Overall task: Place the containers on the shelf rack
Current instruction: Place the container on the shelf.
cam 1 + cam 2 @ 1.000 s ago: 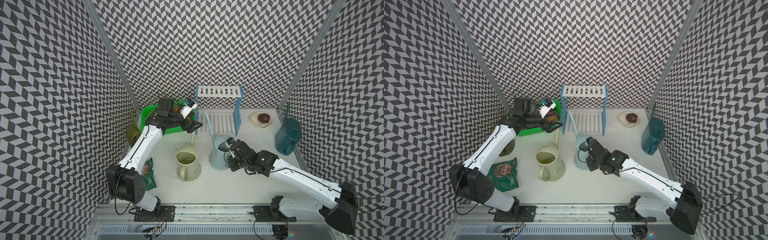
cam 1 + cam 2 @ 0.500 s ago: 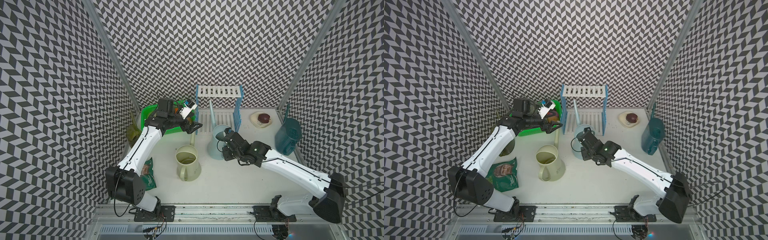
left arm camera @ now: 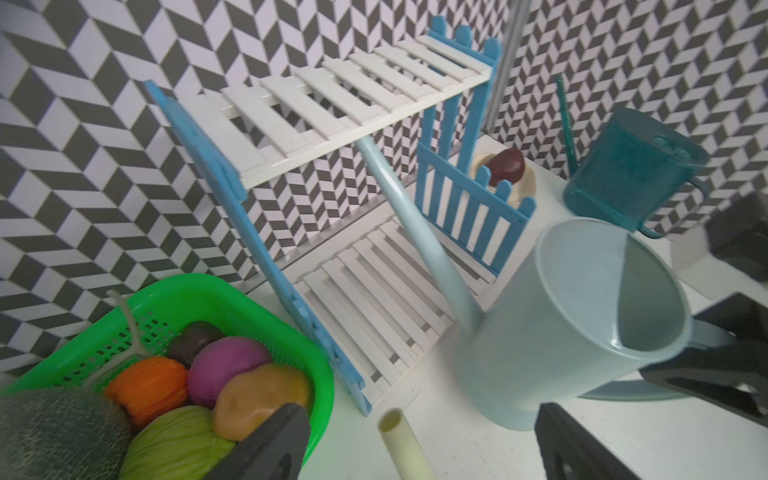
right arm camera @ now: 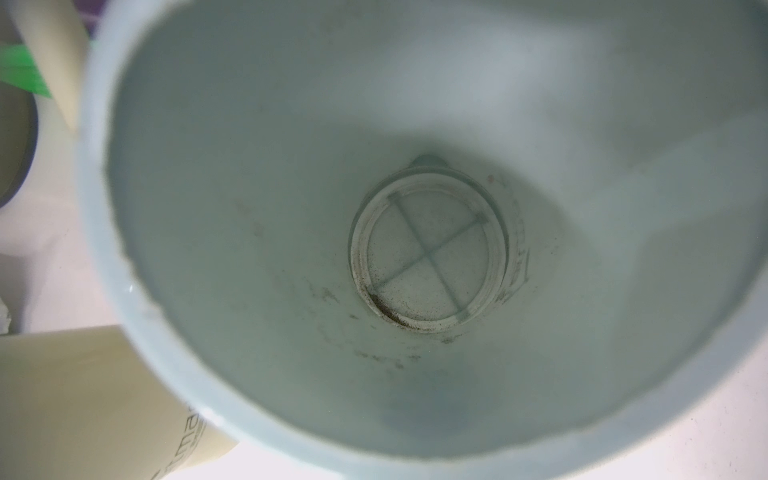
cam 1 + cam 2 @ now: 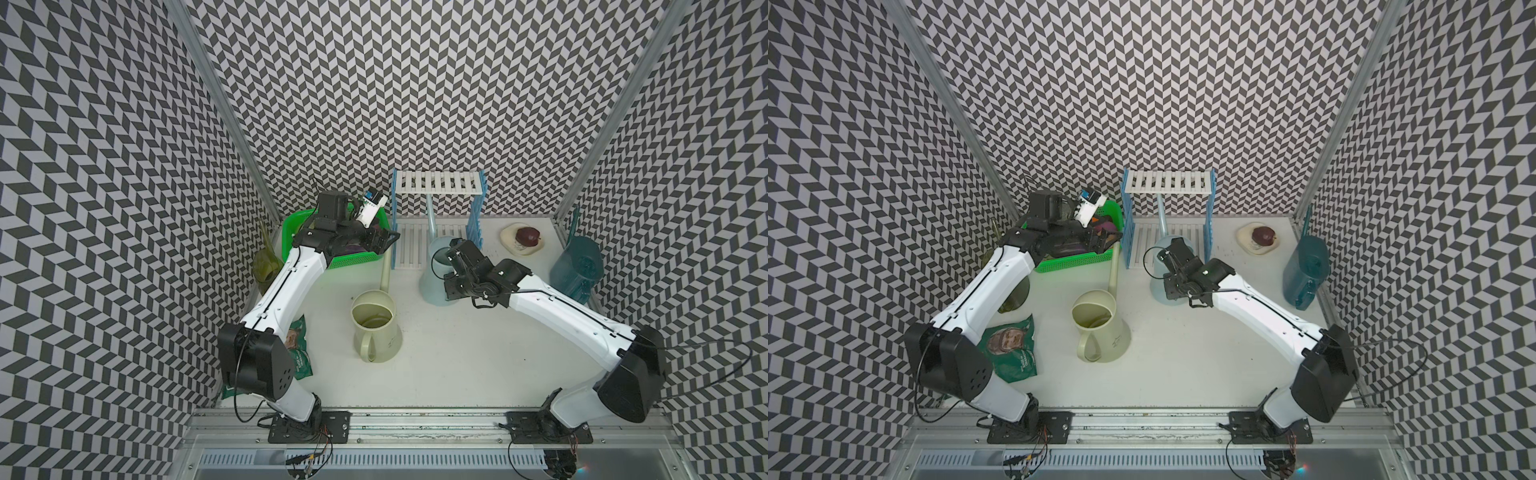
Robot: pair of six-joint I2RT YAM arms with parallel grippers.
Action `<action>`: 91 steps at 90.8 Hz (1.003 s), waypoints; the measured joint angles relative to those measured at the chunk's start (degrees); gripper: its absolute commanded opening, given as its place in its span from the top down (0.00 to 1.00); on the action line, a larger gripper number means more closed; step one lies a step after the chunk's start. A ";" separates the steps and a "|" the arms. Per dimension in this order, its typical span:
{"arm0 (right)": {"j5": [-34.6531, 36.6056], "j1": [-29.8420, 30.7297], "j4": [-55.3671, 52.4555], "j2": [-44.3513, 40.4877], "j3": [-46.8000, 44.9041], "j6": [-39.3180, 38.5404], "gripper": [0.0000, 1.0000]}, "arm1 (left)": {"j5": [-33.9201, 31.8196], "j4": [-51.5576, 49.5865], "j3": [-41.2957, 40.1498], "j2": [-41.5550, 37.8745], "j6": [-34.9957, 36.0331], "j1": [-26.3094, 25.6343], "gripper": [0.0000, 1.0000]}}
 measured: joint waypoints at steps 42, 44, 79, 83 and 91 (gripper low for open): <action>-2.82 -4.44 -3.91 8.79 11.45 -2.36 0.94 | -12.31 -0.48 17.18 17.22 -8.48 -2.73 0.31; -2.75 -4.55 -4.04 9.01 11.85 -2.36 0.94 | -12.76 -0.68 18.14 17.99 -8.59 -2.86 0.33; 0.13 -5.40 -4.52 12.13 15.63 -2.12 0.94 | -16.83 -4.09 22.10 23.76 -11.52 -3.78 0.40; 0.48 -5.57 -4.44 12.66 16.04 -2.12 0.94 | -17.03 -4.09 22.08 23.78 -11.54 -3.80 0.41; 1.33 -6.03 -4.33 13.66 16.81 -2.05 0.94 | -17.35 -4.09 22.10 23.87 -11.78 -3.85 0.44</action>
